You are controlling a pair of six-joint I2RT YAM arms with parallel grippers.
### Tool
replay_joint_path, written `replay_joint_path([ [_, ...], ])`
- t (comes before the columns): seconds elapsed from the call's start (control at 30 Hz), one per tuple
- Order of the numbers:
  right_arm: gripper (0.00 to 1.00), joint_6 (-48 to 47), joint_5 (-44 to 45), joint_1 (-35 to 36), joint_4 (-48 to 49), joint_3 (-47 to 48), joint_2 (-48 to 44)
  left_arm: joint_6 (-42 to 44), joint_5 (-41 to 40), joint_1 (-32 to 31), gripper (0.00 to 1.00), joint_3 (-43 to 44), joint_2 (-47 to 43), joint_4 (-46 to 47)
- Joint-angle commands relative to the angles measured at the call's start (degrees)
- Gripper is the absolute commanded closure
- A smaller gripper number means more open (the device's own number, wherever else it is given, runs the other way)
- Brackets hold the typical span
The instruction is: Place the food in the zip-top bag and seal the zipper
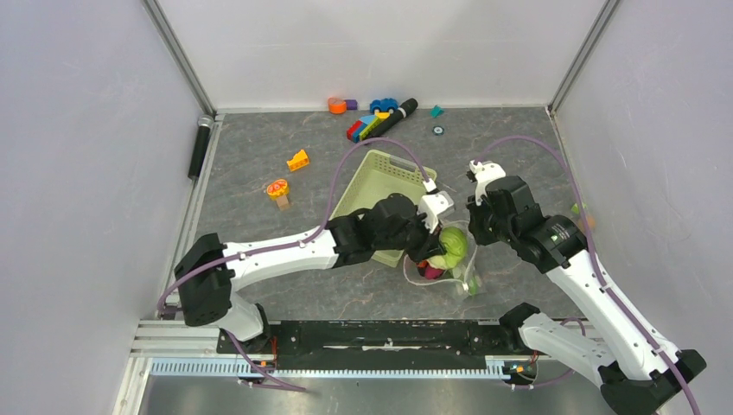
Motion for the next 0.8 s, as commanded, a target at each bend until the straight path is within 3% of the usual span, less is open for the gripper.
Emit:
replay_joint_path([
  [0.0,0.86,-1.3,-6.8,-0.1,3.0,2.6,-0.2,4.0,-4.7,-2.0,0.92,5.3,3.0,-2.0],
  [0.37,0.91,1.9,-21.9,-0.1,6.1,6.0,-3.2,5.0,-13.8,-4.1,0.95,7.2,6.7,-5.4],
  [0.53,0.93,3.3,-23.3,-0.1,6.7,7.6,-3.9,1.8,-19.3,-4.1,0.93,6.3,6.6,-5.1],
  [0.67,0.93,3.6,-22.9,0.0,6.7,7.8,-4.3,0.9,-18.1,-4.0,0.73,6.1,5.4,-6.0],
  [0.77,0.93,3.4,-20.3,0.0,6.7,6.6,-4.8,1.5,-11.7,-4.1,0.59,4.6,2.4,-5.1],
])
